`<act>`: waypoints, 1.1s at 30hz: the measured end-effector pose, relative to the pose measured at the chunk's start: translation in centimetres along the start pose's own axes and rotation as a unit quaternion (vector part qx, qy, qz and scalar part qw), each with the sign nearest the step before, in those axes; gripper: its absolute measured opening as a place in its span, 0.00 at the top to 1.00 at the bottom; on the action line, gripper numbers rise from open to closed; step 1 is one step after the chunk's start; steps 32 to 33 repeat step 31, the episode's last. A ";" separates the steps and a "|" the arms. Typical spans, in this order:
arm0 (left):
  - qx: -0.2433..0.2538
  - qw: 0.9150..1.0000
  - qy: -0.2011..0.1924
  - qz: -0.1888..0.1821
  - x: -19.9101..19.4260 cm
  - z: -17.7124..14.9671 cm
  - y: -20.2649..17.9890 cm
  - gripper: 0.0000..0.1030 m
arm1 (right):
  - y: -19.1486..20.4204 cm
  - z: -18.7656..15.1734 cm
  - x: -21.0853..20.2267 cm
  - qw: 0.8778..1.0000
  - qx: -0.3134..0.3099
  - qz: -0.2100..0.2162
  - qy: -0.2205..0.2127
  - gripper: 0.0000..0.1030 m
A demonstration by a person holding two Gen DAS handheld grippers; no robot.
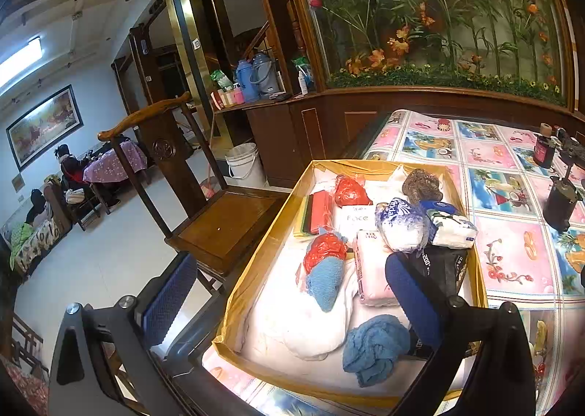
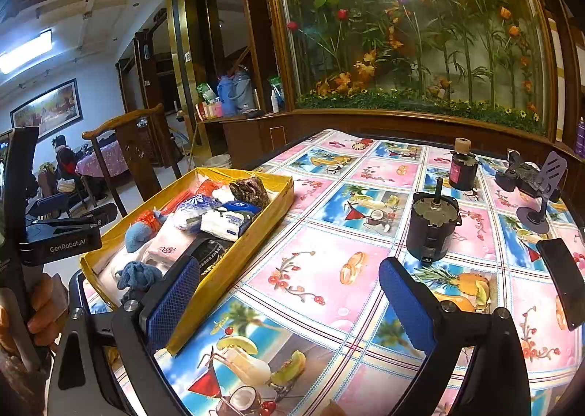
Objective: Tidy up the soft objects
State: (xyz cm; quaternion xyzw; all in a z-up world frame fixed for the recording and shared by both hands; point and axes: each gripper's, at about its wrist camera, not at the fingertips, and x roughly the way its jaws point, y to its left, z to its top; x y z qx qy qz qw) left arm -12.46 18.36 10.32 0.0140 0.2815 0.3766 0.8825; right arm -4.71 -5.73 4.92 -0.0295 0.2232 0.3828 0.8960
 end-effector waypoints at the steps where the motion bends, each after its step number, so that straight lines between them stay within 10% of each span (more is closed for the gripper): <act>1: -0.001 1.000 -0.002 0.001 -0.1 0.0 0.2 0.00 | -0.1 0.0 0.0 1.000 0.001 0.002 0.000 0.03; 33: -0.018 1.000 0.019 0.002 0.5 -0.6 2.7 0.00 | -0.1 -0.1 0.1 1.000 0.001 -0.011 -0.003 0.03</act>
